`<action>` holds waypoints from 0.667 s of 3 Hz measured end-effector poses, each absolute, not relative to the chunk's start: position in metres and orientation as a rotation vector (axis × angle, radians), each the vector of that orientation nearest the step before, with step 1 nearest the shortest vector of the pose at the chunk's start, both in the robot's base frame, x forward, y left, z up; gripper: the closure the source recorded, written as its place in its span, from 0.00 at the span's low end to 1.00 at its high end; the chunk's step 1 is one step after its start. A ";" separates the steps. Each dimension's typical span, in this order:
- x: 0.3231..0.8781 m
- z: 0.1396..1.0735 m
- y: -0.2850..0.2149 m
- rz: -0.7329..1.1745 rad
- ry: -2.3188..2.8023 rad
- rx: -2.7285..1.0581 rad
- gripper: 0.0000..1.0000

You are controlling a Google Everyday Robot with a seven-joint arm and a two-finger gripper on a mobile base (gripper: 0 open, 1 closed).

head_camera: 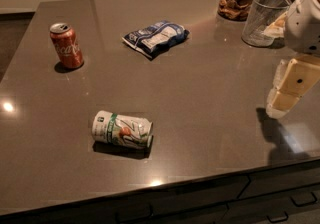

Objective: Pick 7up can

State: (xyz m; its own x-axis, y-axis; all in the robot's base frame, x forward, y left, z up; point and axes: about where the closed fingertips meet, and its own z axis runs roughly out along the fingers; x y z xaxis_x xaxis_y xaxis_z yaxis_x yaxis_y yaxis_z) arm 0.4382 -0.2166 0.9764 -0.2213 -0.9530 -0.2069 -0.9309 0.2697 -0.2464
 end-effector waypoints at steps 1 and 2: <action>0.438 0.974 -0.211 -0.092 2.227 -1.726 0.00; 0.438 0.968 -0.201 -0.074 2.219 -1.732 0.00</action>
Offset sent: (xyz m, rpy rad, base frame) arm 0.0000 0.0296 -0.0227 0.0296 0.0325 0.0252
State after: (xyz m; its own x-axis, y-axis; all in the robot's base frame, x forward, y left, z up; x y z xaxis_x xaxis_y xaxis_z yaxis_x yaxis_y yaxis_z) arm 0.4382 -0.2005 0.9675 -0.2106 -0.9524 -0.2204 -0.9355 0.2617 -0.2373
